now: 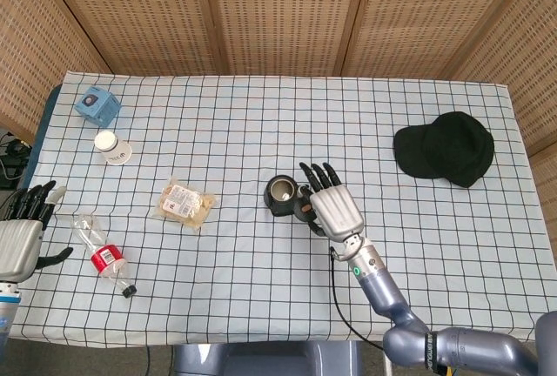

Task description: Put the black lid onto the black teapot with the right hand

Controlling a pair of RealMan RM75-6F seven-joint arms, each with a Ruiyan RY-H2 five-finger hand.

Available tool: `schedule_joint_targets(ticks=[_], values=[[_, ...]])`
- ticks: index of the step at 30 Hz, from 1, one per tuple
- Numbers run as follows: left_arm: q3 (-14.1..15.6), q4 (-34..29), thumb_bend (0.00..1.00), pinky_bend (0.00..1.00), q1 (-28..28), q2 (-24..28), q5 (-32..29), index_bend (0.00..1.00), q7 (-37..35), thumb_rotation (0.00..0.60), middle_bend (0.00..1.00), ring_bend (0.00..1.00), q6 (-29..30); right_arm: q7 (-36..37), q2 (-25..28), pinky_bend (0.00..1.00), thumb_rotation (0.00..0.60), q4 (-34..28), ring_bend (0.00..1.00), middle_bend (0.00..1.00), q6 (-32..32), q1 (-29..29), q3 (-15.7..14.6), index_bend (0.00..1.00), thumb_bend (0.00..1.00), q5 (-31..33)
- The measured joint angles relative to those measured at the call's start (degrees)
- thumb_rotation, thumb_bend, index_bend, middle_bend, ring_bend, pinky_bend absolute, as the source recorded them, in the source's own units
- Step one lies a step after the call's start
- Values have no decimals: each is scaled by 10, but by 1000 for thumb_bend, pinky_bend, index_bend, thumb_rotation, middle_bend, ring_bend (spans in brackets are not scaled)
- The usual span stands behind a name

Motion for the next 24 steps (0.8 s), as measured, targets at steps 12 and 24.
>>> schedule_joint_targets(ticks=[12,24], values=[[-11,9,62,0,-10,-6,-27,0,6,600,0,0,-18,2,-51,0,600,106,0,30,-47,87,40,479,485,72],[-12,12,63,0,-18,-7,-39,0,4,600,0,0,-37,32,-91,0,600,183,0,31,-78,139,39,478,485,94]])
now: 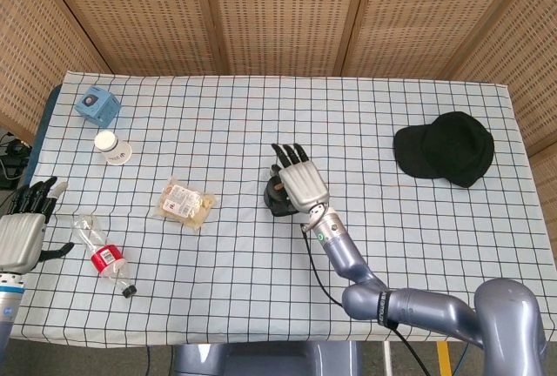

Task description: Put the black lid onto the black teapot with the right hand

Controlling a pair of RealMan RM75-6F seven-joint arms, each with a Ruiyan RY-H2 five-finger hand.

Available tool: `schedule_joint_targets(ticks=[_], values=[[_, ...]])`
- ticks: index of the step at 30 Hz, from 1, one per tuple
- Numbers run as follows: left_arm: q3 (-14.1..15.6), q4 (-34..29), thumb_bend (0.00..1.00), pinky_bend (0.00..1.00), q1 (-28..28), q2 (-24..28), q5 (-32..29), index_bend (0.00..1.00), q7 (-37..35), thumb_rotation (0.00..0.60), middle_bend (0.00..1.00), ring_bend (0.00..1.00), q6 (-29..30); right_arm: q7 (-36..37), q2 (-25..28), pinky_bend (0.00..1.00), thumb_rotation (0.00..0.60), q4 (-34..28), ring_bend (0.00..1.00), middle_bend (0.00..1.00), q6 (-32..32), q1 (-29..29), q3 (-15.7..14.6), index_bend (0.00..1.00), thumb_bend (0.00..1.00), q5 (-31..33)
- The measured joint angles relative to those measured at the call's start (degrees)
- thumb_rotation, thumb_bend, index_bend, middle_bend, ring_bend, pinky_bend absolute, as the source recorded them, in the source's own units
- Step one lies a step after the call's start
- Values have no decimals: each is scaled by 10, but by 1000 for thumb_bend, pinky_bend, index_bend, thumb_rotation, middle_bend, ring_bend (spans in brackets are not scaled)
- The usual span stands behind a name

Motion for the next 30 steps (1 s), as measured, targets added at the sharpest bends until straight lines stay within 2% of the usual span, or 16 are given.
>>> schedule_joint_targets(ticks=[15,30], values=[[0,2,63,0,-5,5,-10,0,-10,600,0,0,-13,25,-31,0,600,74,0,31,-15,28,-13,478,481,8],[2,2,63,0,-5,8,-8,0,-16,600,0,0,-12,21,-46,0,600,99,0,1,-12,38,-32,424,409,15]])
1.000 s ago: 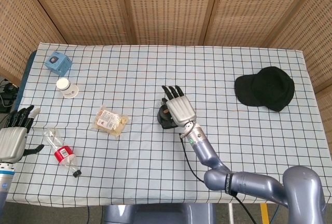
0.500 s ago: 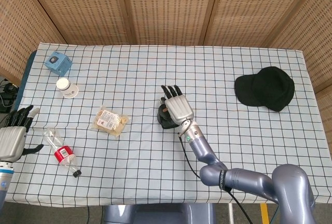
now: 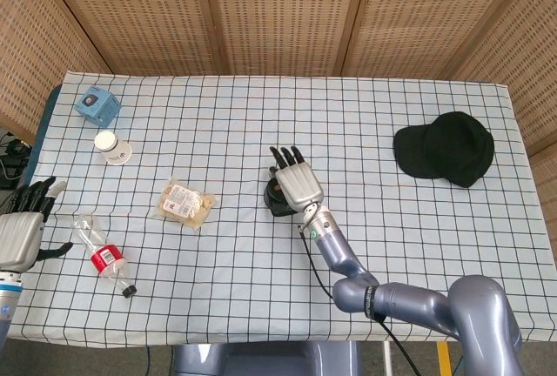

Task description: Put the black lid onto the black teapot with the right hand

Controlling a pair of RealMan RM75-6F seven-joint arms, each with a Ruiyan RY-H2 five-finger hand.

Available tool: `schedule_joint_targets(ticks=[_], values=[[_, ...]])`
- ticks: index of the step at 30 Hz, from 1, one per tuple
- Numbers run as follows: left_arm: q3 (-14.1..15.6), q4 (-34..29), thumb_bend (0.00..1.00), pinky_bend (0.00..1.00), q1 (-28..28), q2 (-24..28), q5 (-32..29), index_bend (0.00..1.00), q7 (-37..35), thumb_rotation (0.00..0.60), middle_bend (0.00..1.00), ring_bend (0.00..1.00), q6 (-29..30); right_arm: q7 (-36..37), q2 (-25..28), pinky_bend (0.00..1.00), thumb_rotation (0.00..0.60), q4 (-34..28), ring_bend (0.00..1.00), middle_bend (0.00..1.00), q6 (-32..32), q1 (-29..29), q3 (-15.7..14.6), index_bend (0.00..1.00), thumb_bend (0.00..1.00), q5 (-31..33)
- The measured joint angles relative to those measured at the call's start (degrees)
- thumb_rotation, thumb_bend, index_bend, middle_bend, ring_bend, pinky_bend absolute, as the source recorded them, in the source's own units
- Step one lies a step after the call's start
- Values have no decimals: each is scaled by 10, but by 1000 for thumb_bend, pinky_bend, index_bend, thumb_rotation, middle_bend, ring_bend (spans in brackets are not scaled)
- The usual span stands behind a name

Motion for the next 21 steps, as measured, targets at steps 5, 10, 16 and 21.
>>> schedule_joint_targets(ticks=[5,10,16,21], values=[[1,0,63,0,-1,1,-1,0,-1,600,0,0,-5,-3,-2,0,600,1,0,0,5,1,-3,366,389,2],[2,-3,62,0,-3,3,-4,0,0,600,0,0,-10,-1,1,0,600,-5,0,0,9,1,-2,291,383,1],[3,-3,63,0,-3,4,-4,0,-1,600,0,0,-9,-1,6,0,600,-13,0,0,13,1,-2,236,378,1],[4,-5,63,0,-4,4,-1,0,-1,600,0,0,-10,-4,11,0,600,-26,0,0,20,-2,-4,225,388,1]])
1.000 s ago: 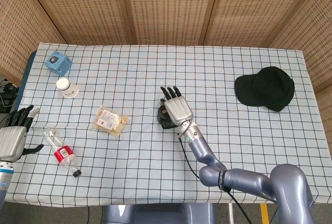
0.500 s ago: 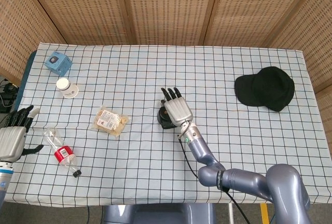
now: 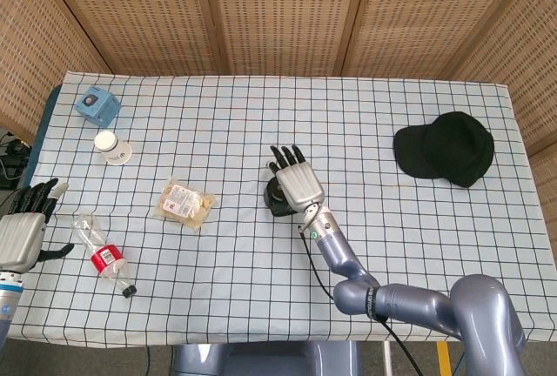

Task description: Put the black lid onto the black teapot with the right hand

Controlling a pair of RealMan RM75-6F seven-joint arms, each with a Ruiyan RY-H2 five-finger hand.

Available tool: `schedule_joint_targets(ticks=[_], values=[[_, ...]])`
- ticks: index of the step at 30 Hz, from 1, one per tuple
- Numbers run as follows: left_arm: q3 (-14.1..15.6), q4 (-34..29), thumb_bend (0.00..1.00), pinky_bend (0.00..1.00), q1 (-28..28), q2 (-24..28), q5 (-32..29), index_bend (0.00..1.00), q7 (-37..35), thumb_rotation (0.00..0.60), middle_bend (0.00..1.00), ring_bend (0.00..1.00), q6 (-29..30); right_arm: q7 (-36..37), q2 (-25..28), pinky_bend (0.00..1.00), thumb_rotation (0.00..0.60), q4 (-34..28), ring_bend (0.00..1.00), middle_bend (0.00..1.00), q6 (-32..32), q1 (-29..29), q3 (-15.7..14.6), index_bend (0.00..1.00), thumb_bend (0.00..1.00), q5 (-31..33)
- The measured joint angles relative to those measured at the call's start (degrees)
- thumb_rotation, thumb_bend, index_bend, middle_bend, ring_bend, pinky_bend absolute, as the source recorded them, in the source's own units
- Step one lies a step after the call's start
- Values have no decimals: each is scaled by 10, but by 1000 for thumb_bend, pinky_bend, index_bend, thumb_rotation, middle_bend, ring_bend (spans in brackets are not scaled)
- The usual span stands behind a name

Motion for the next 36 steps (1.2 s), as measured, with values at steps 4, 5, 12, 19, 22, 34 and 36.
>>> schedule_joint_targets(ticks=[4,5,12,19,22,34,36], values=[[1,0,63,0,0,1,1,0,-2,600,0,0,-1,-3,8,0,600,-21,0,0,11,-5,-3,224,553,-4],[1,-1,63,0,0,1,1,0,-2,600,0,0,-1,-5,11,0,600,-27,0,0,14,-6,-4,223,603,-5],[3,-4,63,0,1,4,7,0,-5,600,0,0,3,-40,27,0,600,-73,0,0,44,-14,-13,224,931,-2],[7,-6,63,0,2,5,16,0,-7,600,0,0,6,-90,37,0,600,-123,0,0,85,-24,-23,254,1000,19],[8,-7,63,0,2,5,20,0,-6,600,0,0,7,-108,38,0,600,-138,0,0,97,-30,-32,273,1000,30],[12,-10,63,0,5,5,29,0,-7,600,0,0,15,-133,32,0,600,-142,0,0,104,-36,-49,298,1000,49],[12,-9,62,0,5,5,31,0,-9,600,0,0,15,-131,29,0,600,-140,0,0,104,-37,-48,298,1000,50]])
